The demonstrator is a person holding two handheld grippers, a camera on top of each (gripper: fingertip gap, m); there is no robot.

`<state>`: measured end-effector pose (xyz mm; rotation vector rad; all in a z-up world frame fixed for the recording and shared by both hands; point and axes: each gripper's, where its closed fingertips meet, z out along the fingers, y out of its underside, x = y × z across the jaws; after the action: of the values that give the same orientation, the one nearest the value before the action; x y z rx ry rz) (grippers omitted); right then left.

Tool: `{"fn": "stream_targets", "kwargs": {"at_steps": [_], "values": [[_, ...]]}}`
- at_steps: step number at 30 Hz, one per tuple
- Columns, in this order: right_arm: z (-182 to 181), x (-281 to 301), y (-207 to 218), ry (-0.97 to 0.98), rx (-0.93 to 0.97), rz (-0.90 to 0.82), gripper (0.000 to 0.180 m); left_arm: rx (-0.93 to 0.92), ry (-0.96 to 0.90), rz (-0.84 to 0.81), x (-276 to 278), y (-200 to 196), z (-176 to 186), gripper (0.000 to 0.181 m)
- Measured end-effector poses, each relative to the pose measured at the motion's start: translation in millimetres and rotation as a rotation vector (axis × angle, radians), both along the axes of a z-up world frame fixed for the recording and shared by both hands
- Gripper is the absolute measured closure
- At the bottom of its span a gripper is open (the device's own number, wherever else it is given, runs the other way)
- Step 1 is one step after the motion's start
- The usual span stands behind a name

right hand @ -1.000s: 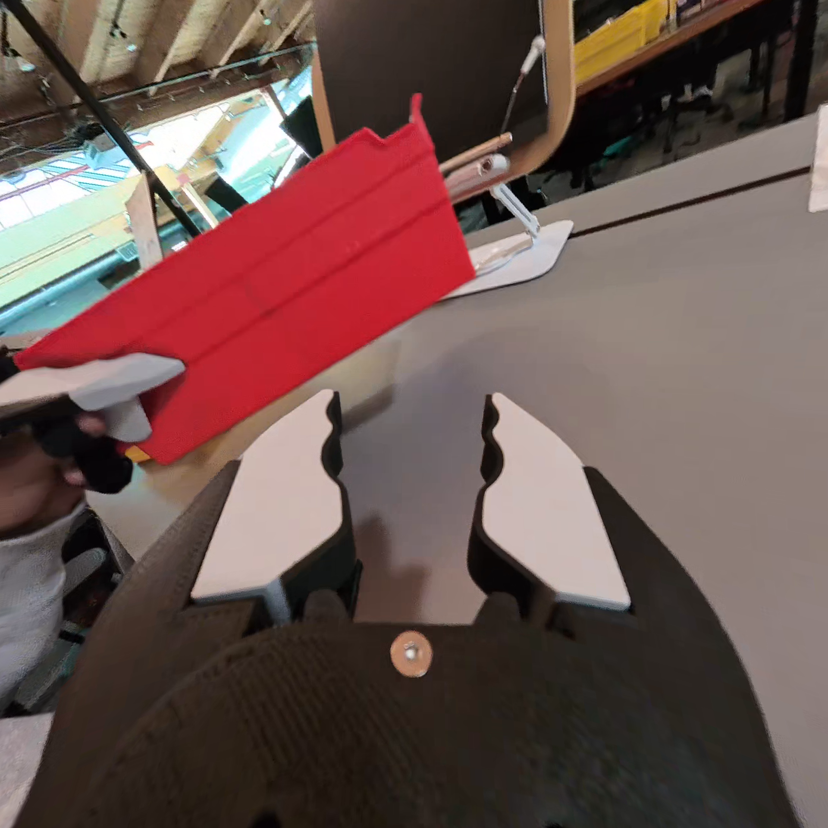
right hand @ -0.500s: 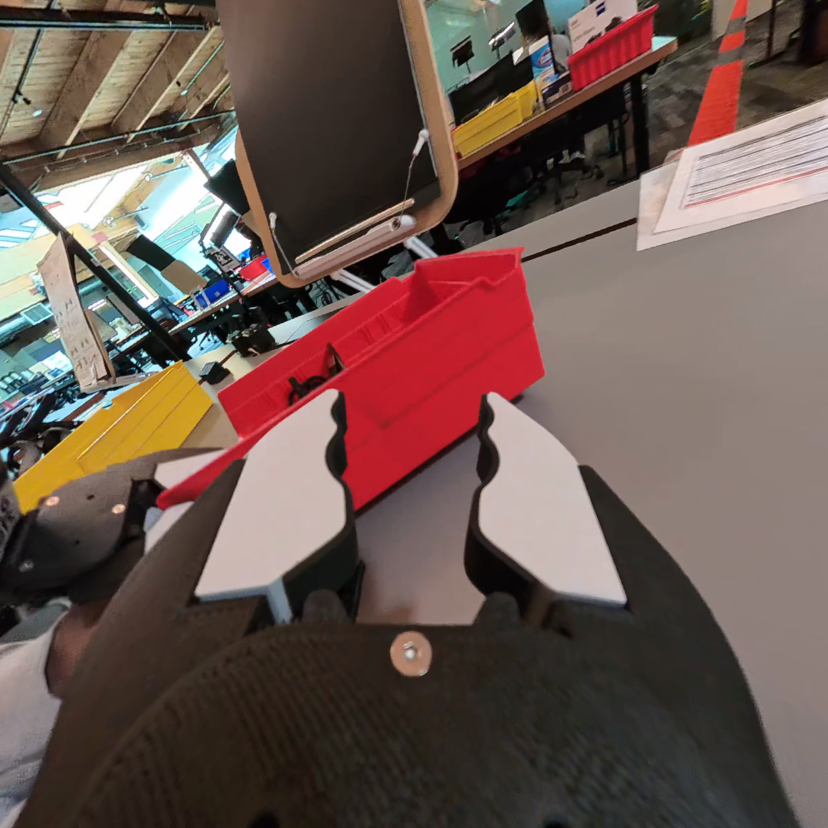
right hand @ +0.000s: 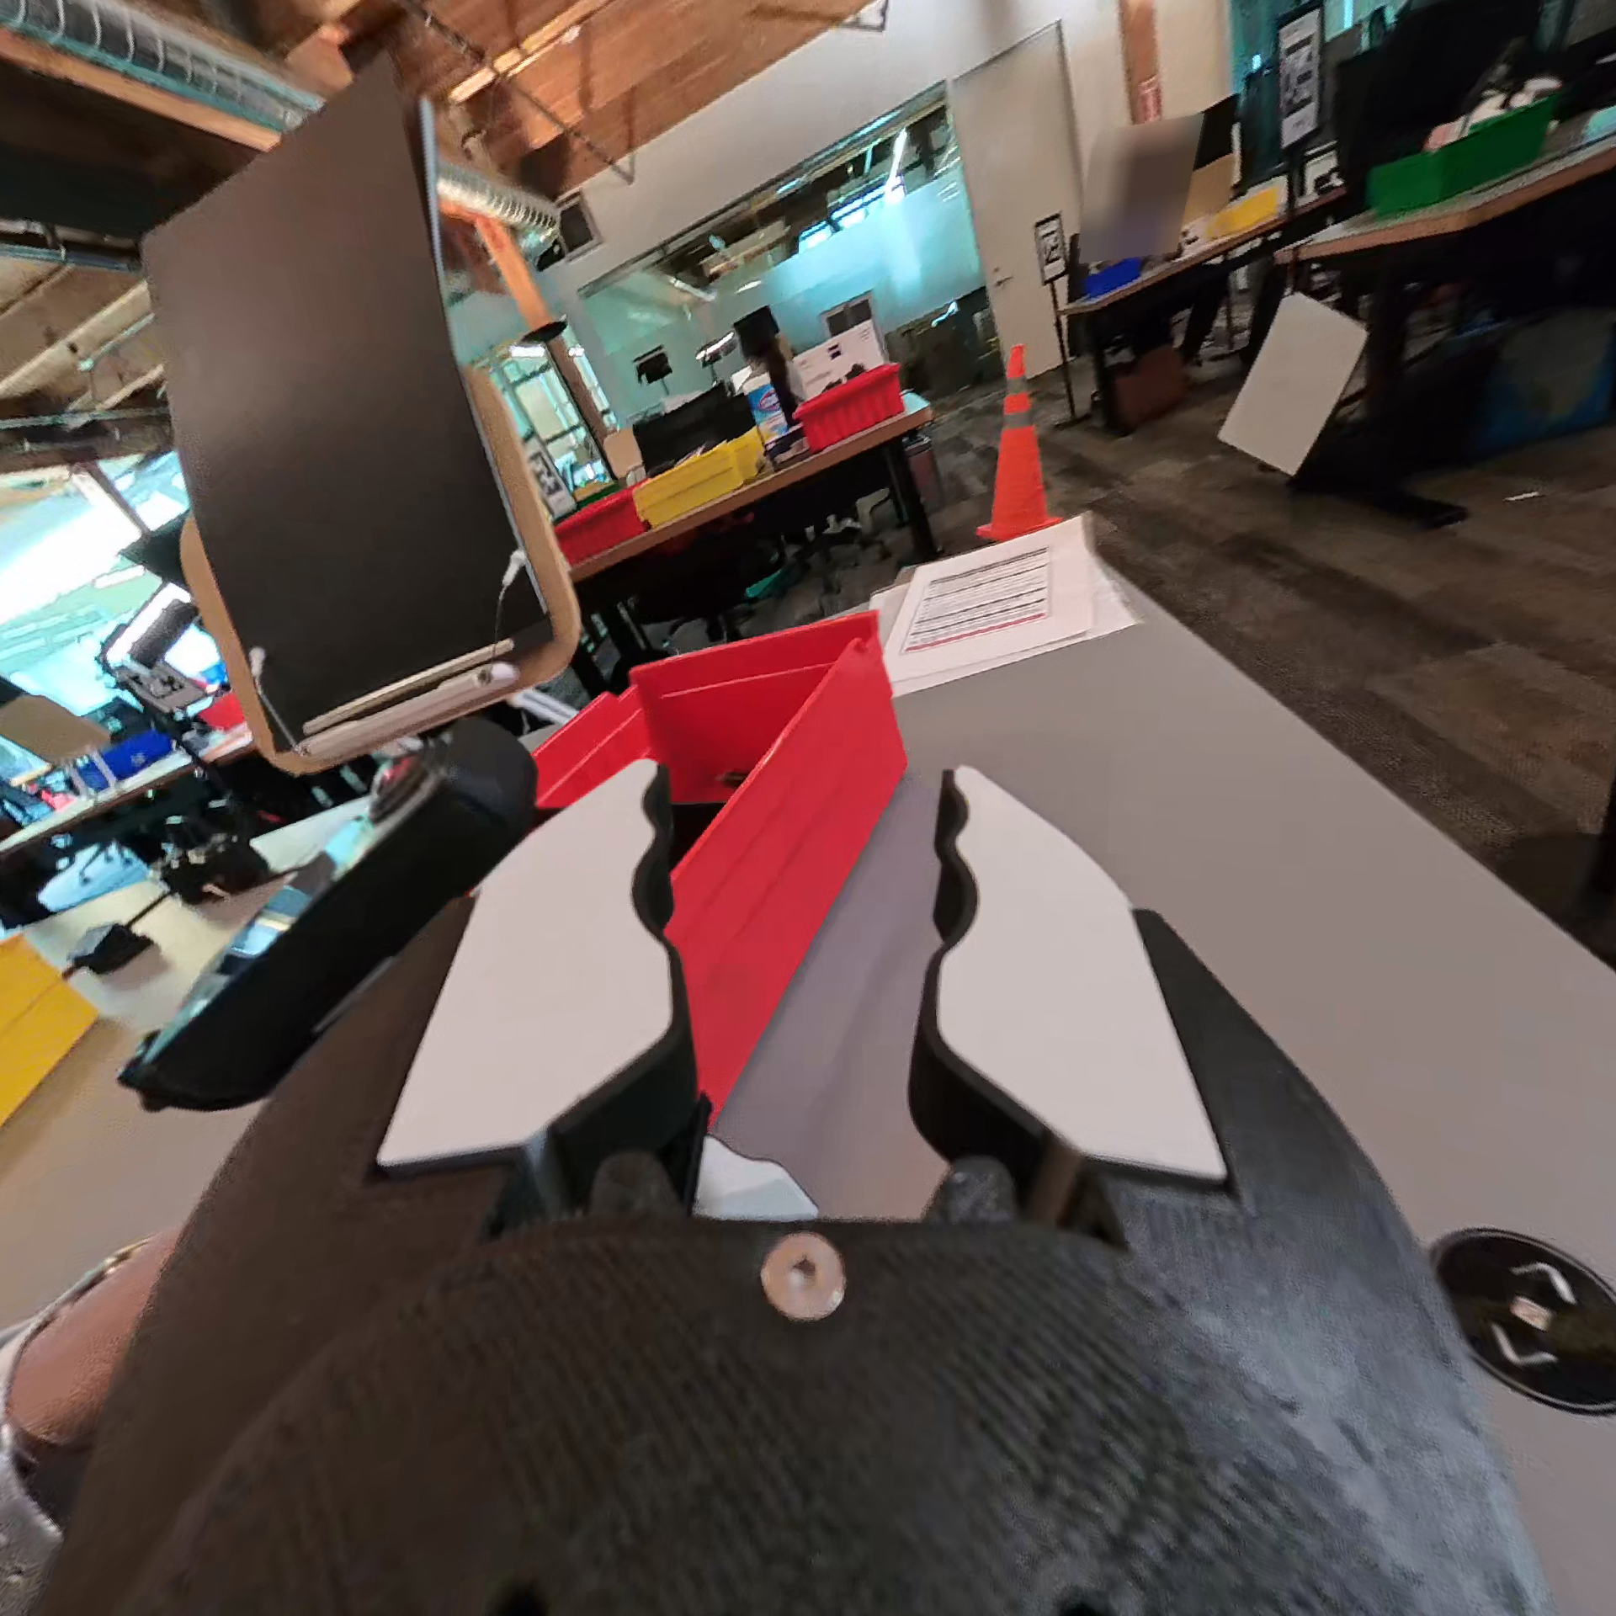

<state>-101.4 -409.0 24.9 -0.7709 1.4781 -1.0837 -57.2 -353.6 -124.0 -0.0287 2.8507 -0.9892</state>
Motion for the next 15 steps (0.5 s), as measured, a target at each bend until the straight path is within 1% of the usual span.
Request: {"fn": "stream_targets", "kwargs": {"at_steps": [1, 4, 6, 8, 10, 12, 13, 15], "values": [[0.2, -3.2, -6.6, -0.009, 0.015, -0.014, 0.121, 0.035, -0.047, -0.021, 0.1, -1.8, -1.4, 0.074], [-6.1, -7.9, -22.5, -0.018, 0.071, -0.043, 0.12, 0.128, -0.198, -0.085, 5.1, 6.3, 1.4, 0.08], [-17.6, -6.1, -29.9, -0.012, 0.148, -0.049, 0.121, 0.093, -0.332, -0.091, 11.0, 7.2, 22.9, 0.082], [-31.9, -0.2, -31.8, -0.004, 0.24, -0.029, 0.121, 0.035, -0.421, -0.1, 10.3, 6.1, 47.6, 0.083], [-43.5, 8.8, -27.9, 0.006, 0.307, 0.011, 0.121, 0.015, -0.564, -0.094, 16.3, 8.2, 70.4, 0.083], [-49.9, 20.2, -17.4, 0.025, 0.329, 0.07, 0.119, 0.028, -0.67, -0.075, 24.1, 12.7, 86.1, 0.084], [-50.9, 26.1, -9.9, 0.036, 0.319, 0.103, 0.117, 0.037, -0.69, -0.079, 25.2, 14.5, 89.5, 0.084], [-49.7, 38.2, 9.9, 0.061, 0.264, 0.184, 0.112, 0.043, -0.66, -0.098, 22.2, 18.9, 89.6, 0.086]]}}
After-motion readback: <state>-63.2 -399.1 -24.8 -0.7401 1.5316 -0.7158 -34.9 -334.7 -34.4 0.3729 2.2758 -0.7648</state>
